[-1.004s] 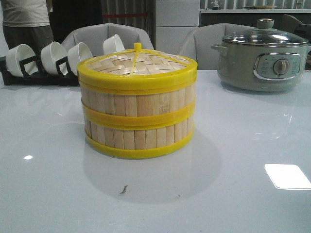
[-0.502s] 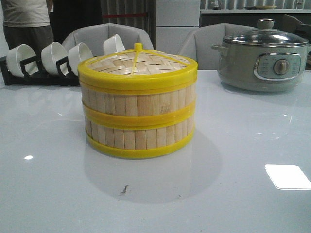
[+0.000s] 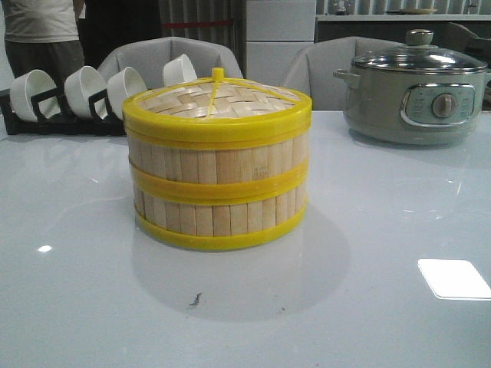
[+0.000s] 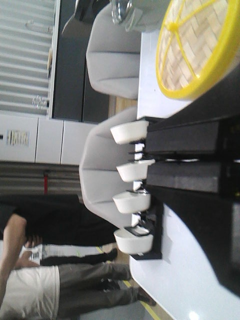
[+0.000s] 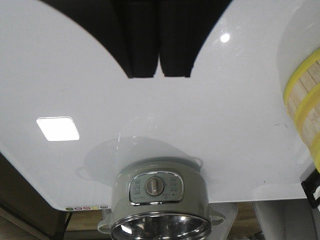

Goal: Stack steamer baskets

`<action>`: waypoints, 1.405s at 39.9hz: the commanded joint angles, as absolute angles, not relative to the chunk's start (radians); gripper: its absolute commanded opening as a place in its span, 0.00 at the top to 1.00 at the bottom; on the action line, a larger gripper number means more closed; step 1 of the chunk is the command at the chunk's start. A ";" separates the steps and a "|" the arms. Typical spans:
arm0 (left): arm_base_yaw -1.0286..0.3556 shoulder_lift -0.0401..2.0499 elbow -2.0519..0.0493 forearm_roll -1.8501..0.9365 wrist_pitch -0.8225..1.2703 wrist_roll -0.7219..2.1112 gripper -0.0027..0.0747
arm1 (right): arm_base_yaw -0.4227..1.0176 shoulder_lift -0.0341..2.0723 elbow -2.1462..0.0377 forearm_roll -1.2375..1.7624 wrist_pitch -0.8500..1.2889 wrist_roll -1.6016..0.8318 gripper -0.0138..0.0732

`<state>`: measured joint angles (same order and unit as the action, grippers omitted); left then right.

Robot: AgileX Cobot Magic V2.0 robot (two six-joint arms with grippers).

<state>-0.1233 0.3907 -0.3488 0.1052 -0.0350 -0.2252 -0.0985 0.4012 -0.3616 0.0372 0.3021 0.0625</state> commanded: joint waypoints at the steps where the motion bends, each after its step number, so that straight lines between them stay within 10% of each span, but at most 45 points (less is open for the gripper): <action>1: -0.075 0.329 -0.293 0.077 -0.157 -0.233 0.85 | -0.104 0.404 -0.387 0.034 0.217 0.052 0.76; 56: 0.040 -0.014 0.008 0.035 -0.102 -0.233 0.85 | -0.104 0.404 -0.386 0.034 0.218 0.052 0.76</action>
<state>0.0398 -0.0036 0.0044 0.0428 -0.0285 -0.2252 -0.0985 0.4012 -0.3599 0.0372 0.3021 0.0625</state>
